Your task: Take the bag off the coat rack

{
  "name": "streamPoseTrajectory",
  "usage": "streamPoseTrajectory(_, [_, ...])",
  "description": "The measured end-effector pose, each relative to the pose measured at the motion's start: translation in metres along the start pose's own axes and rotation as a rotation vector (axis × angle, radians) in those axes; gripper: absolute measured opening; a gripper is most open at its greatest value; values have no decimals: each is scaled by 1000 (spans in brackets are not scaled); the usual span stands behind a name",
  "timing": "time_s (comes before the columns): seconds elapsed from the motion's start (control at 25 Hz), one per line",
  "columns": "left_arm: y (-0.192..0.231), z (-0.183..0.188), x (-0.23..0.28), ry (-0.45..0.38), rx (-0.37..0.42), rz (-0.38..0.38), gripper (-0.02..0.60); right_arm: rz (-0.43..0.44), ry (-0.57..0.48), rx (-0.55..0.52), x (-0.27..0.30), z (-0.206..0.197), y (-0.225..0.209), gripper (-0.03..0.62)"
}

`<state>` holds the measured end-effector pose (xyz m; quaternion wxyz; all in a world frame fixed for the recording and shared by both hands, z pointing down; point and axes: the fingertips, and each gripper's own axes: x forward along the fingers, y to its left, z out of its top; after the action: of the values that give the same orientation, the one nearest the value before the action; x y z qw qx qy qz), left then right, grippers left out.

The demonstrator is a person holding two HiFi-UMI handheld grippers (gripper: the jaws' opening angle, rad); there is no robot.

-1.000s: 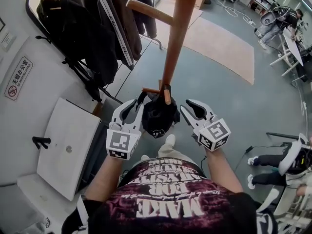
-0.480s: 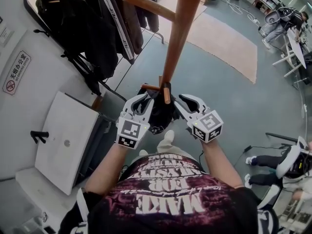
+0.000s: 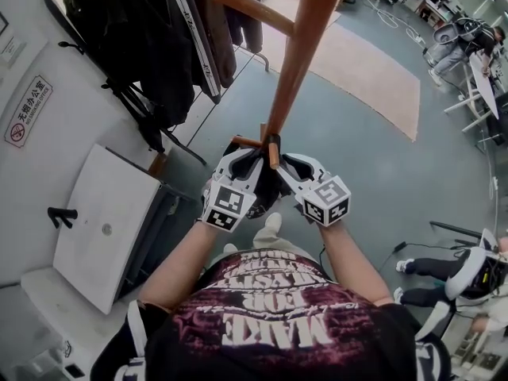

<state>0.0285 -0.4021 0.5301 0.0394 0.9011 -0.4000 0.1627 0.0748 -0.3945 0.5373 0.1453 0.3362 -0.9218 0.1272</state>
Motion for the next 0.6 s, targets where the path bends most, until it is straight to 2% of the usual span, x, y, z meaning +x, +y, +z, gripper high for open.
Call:
streamPoseTrajectory(0.24, [-2,-2,9,-15,9,9,66,-4,-15,27,11,-2,2,106])
streamPoseTrajectory(0.4, [-2,-2,11,-24,7,19,46,-28,-29,44,12,-2,-2,71])
streamPoseTrajectory(0.6, [-2,0,11,-7,-19,32,21,-67,-17,4,11,-2,-2,13])
